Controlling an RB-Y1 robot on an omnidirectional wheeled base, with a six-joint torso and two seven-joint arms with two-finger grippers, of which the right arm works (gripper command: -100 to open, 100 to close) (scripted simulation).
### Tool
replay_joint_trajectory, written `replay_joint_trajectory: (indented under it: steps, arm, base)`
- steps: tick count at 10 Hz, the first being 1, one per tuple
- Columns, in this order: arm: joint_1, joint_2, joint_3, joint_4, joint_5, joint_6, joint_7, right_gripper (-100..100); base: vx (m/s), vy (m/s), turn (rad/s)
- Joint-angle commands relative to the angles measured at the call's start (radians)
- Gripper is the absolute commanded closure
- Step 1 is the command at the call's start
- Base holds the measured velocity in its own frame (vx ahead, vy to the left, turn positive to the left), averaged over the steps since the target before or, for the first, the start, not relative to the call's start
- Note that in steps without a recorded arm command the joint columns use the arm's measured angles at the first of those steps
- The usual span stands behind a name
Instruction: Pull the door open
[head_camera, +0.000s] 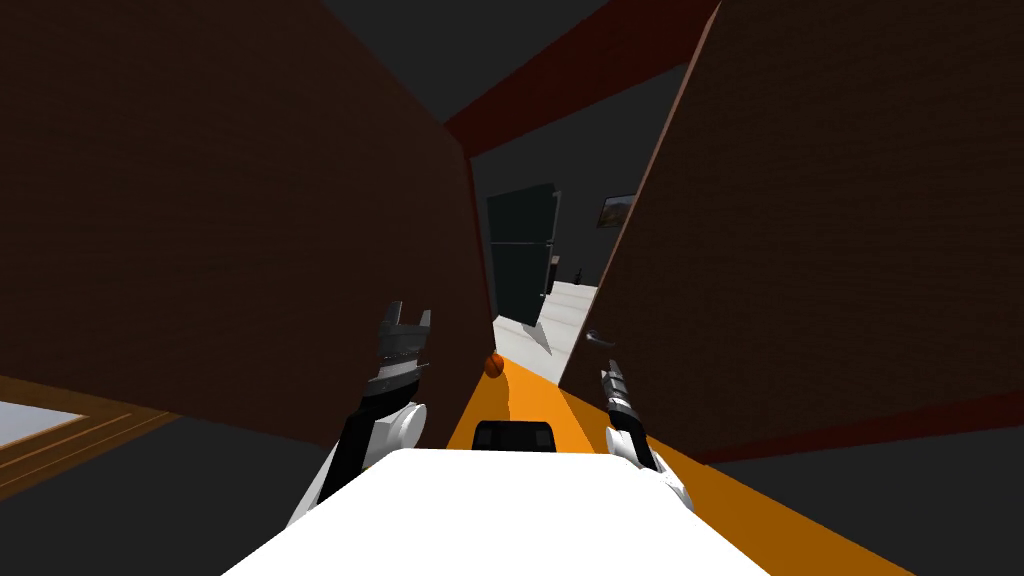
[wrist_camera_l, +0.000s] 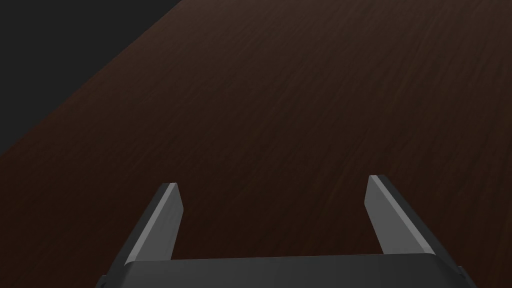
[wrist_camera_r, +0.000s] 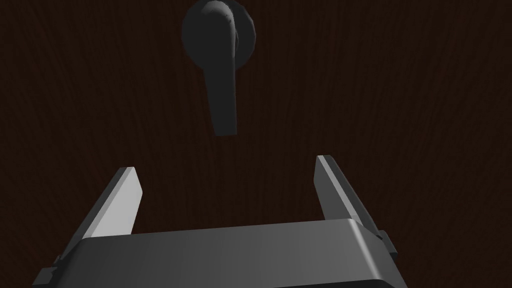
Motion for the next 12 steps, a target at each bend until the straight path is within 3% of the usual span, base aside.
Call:
replay_joint_trajectory:
  steps: [1, 3, 6, 10, 11, 12]
  arm:
    - [0.0, 0.0, 0.0, 0.0, 0.0, 0.0, 0.0, -100]
    - [-0.022, 0.002, -0.038, 0.032, -0.02, -0.003, 0.024, -100]
    - [-0.058, 0.006, -0.105, 0.085, -0.056, -0.009, 0.068, -100]
    - [-0.078, 0.009, -0.142, 0.114, -0.075, -0.012, 0.093, -100]
    - [-0.069, 0.011, -0.137, 0.098, -0.073, -0.006, 0.091, -100]
    - [-0.069, 0.011, -0.137, 0.098, -0.073, -0.006, 0.091, 100]
  base:
    - [0.044, -0.017, 0.012]
    - [0.026, -0.083, 0.237]
    - [0.055, -0.181, 0.311]
    - [0.107, -0.11, 0.12]
    - [0.08, -0.045, 0.022]
    - [-0.012, 0.007, -0.014]
